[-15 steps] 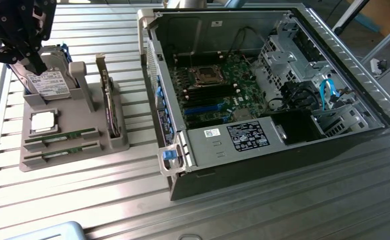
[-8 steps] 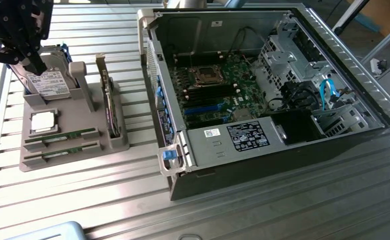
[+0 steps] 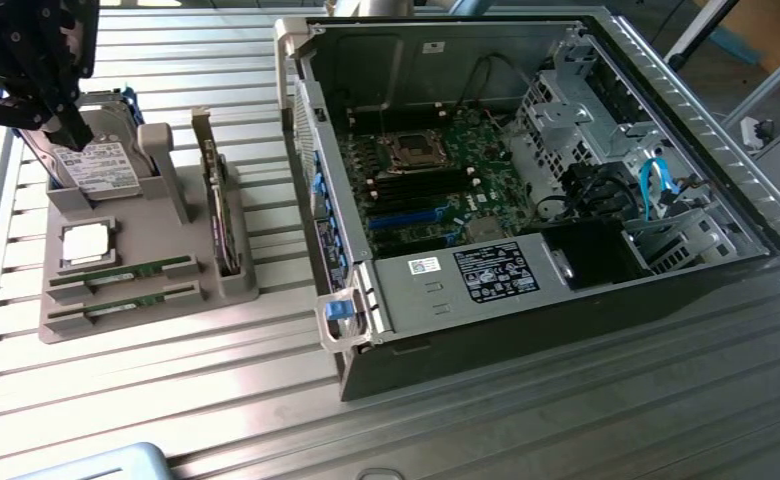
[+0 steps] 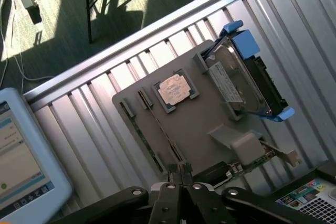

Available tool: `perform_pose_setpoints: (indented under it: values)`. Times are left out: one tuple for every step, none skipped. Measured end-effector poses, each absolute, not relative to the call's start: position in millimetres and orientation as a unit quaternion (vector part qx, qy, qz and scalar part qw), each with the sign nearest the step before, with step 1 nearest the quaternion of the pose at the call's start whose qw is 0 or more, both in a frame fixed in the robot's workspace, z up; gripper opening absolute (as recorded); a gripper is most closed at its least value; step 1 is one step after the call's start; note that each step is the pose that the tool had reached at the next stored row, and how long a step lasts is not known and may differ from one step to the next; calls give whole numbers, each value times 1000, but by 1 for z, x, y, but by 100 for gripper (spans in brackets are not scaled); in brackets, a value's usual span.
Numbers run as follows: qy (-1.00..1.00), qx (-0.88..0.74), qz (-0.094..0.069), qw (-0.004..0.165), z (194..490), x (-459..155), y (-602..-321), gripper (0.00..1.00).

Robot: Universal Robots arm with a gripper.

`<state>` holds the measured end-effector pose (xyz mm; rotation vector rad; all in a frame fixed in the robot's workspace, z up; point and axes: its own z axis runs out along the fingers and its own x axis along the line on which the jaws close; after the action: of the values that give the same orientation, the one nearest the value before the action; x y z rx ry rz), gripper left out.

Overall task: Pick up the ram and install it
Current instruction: 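Pick up the ram and move it above insertion slot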

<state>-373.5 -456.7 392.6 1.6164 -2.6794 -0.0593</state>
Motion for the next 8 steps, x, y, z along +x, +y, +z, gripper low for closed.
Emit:
perform_pose_setpoints:
  values:
    - [-853, 522, -19, 6, 393, -374, -457, 10]
    - [-849, 527, -19, 6, 393, -374, -457, 10]
    - [-846, 533, -19, 6, 393, -374, -457, 10]
    - [-843, 538, -19, 6, 393, -374, -457, 10]
    - [-839, 543, -19, 6, 393, -374, -457, 10]
    - [-836, 549, -19, 7, 393, -374, -457, 10]
    - [-832, 554, -19, 7, 393, -374, -457, 10]
    - [-829, 559, -19, 7, 393, -374, -457, 10]
